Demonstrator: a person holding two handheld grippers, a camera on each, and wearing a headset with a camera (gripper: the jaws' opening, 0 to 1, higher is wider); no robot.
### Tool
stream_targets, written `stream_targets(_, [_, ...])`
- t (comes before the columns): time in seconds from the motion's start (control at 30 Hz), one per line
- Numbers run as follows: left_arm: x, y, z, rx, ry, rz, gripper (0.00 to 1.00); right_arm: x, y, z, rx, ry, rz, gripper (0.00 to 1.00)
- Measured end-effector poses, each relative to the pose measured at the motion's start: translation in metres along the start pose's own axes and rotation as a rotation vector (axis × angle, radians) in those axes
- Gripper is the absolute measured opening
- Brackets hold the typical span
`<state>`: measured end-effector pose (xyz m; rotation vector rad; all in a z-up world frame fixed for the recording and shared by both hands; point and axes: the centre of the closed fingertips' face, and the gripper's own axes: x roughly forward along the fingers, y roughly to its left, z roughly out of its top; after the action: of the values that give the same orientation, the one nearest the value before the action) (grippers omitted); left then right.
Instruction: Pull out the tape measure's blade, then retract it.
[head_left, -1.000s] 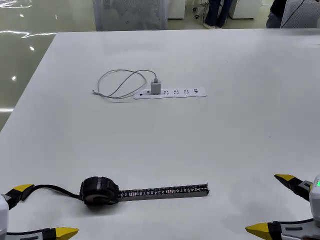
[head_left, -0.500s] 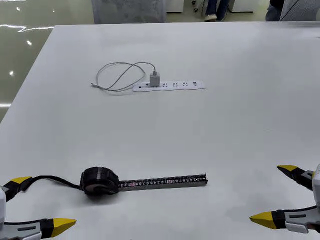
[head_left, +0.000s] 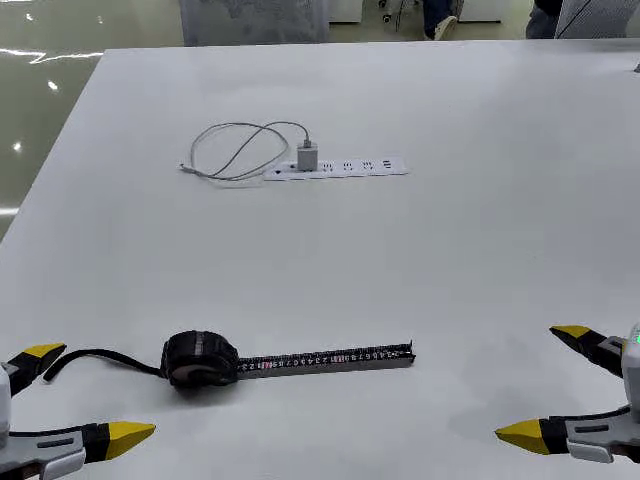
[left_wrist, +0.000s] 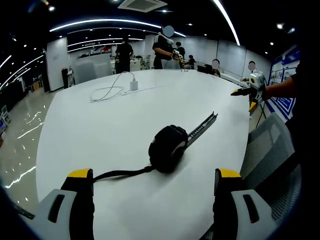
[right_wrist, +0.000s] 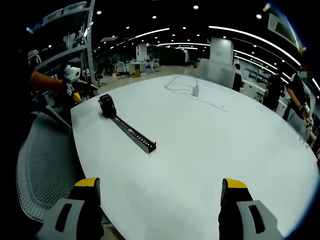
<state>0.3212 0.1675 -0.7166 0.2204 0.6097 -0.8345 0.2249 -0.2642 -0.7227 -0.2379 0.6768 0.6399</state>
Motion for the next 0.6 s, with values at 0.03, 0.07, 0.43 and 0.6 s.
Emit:
stream_targets(0.03, [0.0, 0.0, -0.001, -0.002, 0.004, -0.004, 0.99, 0.0, 0.0, -0.001, -0.003, 0.011, -0.002, 0.99])
stream_targets(0.07, [0.0, -0.001, -0.001, -0.005, 0.006, -0.004, 0.99, 0.0, 0.0, -0.002, -0.006, 0.019, 0.0, 0.99])
stream_targets(0.43, [0.002, -0.003, -0.011, 0.003, 0.046, -0.006, 0.99, 0.0, 0.0, -0.006, -0.031, 0.049, 0.0, 0.99])
stream_targets(0.6, [0.003, -0.003, -0.008, 0.0, 0.04, 0.005, 0.99, -0.001, -0.001, -0.009, -0.04, 0.068, 0.008, 0.99])
